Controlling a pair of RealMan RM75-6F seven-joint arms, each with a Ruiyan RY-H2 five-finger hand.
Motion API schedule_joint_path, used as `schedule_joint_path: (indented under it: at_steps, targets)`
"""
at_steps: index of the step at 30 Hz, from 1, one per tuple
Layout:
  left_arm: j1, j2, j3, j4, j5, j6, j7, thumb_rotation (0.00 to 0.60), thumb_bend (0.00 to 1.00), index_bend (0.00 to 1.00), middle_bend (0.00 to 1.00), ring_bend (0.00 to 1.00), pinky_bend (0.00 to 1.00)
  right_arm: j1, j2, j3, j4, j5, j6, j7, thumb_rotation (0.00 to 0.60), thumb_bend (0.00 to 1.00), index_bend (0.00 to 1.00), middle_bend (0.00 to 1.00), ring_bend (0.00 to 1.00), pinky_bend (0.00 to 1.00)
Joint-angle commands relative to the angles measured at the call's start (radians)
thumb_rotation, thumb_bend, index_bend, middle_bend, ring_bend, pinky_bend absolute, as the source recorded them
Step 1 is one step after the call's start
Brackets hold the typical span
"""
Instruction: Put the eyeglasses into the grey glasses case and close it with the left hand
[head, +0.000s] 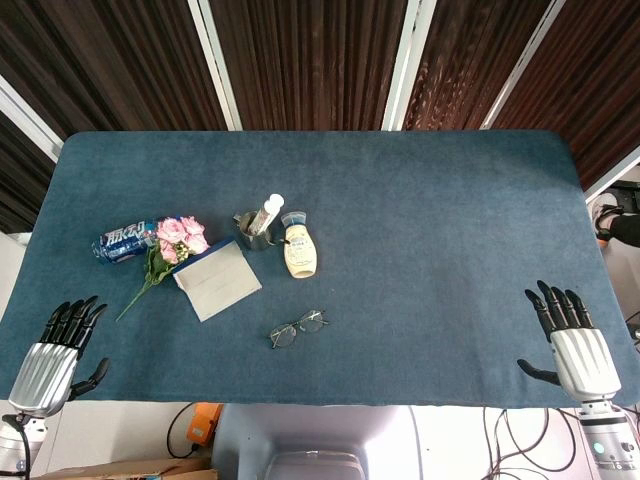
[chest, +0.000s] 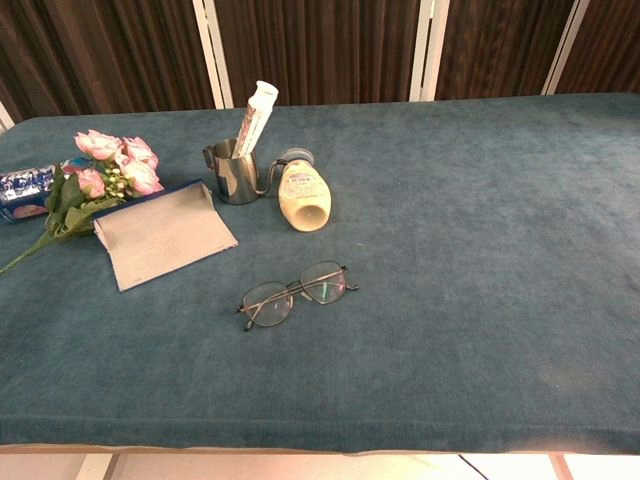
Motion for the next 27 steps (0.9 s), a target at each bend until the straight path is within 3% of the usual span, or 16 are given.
schedule_joint_path:
  at_steps: [1, 5, 8, 13, 21, 24, 27]
  targets:
    - [-0.010, -0.005, 0.007, -0.002, 0.001, -0.021, 0.004, 0.600, 0.34, 0.00, 0.00, 0.00, 0.05, -0.001, 0.002, 0.001, 0.001, 0.002, 0.000, 0.002, 0.600, 0.13, 0.00, 0.00, 0.00, 0.00]
    - [-0.027, -0.032, -0.004, -0.005, -0.033, -0.061, -0.016, 0.600, 0.32, 0.00, 0.00, 0.00, 0.08, -0.006, 0.013, -0.001, -0.006, 0.004, 0.004, 0.013, 0.600, 0.13, 0.00, 0.00, 0.00, 0.00]
    - [-0.044, -0.122, -0.039, 0.020, -0.084, -0.079, -0.083, 0.600, 0.31, 0.02, 0.01, 0.00, 0.13, -0.014, 0.021, 0.000, -0.007, 0.003, 0.018, 0.022, 0.600, 0.13, 0.00, 0.00, 0.00, 0.00]
    - [-0.080, -0.192, -0.039, -0.001, -0.104, -0.149, -0.121, 0.600, 0.32, 0.09, 0.02, 0.01, 0.14, -0.014, 0.031, 0.003, -0.013, 0.009, 0.016, 0.039, 0.600, 0.13, 0.00, 0.00, 0.00, 0.00]
    - [-0.140, -0.274, -0.060, -0.123, -0.156, -0.246, 0.091, 0.600, 0.32, 0.15, 0.05, 0.03, 0.14, -0.016, 0.050, 0.006, -0.019, 0.005, 0.020, 0.077, 0.600, 0.13, 0.00, 0.00, 0.00, 0.00]
    - [-0.197, -0.325, -0.114, -0.167, -0.236, -0.325, 0.174, 0.600, 0.32, 0.17, 0.05, 0.04, 0.14, -0.015, 0.067, 0.013, -0.023, 0.012, 0.021, 0.118, 0.600, 0.13, 0.00, 0.00, 0.00, 0.00]
    - [-0.209, -0.340, -0.129, -0.171, -0.263, -0.338, 0.201, 0.600, 0.32, 0.19, 0.05, 0.03, 0.14, -0.015, 0.071, 0.015, -0.023, 0.016, 0.019, 0.126, 0.600, 0.13, 0.00, 0.00, 0.00, 0.00]
